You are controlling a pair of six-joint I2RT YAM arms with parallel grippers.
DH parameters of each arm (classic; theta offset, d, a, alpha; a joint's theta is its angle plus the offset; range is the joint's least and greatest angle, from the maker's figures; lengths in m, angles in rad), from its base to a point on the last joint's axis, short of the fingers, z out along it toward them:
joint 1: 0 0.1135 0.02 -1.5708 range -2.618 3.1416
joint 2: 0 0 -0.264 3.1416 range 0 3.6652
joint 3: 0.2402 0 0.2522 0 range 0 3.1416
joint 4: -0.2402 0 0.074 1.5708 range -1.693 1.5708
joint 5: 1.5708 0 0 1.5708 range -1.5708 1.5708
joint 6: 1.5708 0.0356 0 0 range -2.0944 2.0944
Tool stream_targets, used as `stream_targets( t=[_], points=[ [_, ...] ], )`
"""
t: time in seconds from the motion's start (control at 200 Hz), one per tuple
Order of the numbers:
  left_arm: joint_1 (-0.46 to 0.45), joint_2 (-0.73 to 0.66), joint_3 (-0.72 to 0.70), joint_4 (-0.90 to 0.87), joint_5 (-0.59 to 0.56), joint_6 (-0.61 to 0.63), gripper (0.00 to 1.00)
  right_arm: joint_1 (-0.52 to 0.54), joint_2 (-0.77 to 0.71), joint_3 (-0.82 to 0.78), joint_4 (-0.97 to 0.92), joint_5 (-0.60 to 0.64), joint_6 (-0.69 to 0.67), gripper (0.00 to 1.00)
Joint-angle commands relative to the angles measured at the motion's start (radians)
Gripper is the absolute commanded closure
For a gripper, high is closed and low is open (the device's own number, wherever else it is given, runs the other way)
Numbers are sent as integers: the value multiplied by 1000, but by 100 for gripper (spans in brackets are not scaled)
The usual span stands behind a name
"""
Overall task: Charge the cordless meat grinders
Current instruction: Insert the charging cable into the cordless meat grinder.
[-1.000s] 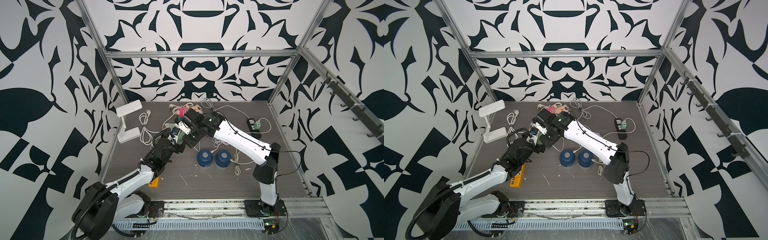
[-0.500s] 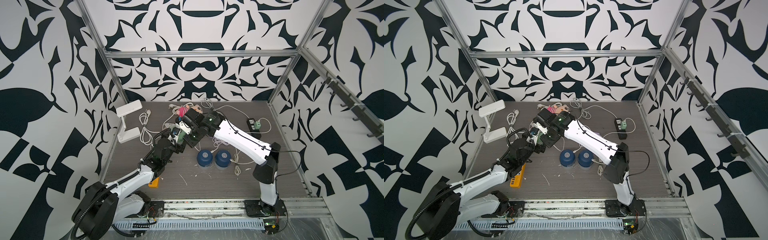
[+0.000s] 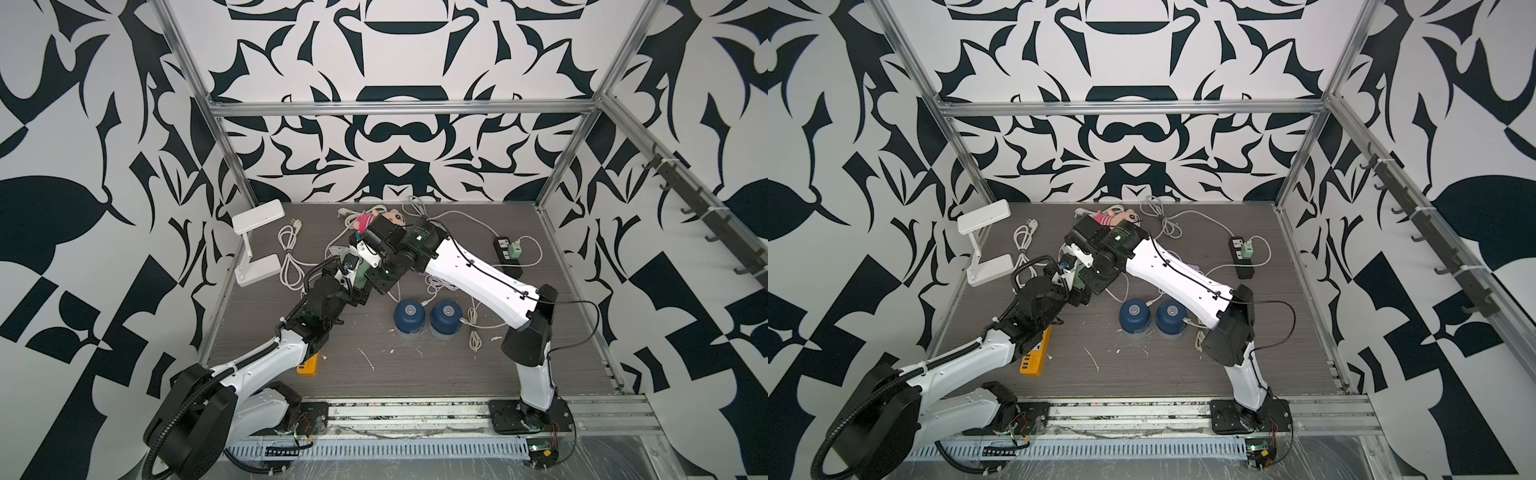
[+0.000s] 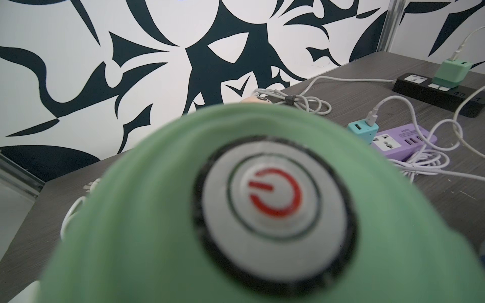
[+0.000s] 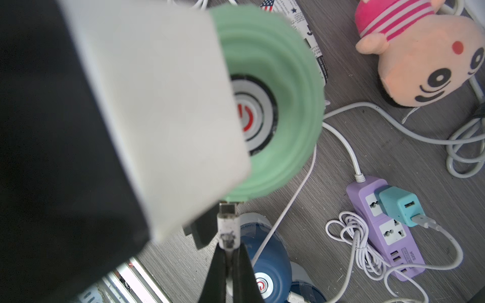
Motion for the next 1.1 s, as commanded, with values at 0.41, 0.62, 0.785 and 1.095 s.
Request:
stream_targets(
  t=[0.41, 0.62, 0.785, 1.095],
  points=[
    [-3, -28, -18, 73, 40, -15, 51, -27, 3, 71, 11, -11, -10, 100],
    [-3, -19, -18, 78, 52, -20, 52, -27, 27, 112, 4, -57, 5, 100],
    [-9, -8, -24, 89, 75, -23, 56, -27, 39, 143, 25, -97, 18, 100],
    [-84, -6, -65, 103, 71, 22, 61, -48, 102, 282, 3, -122, 21, 100]
  ],
)
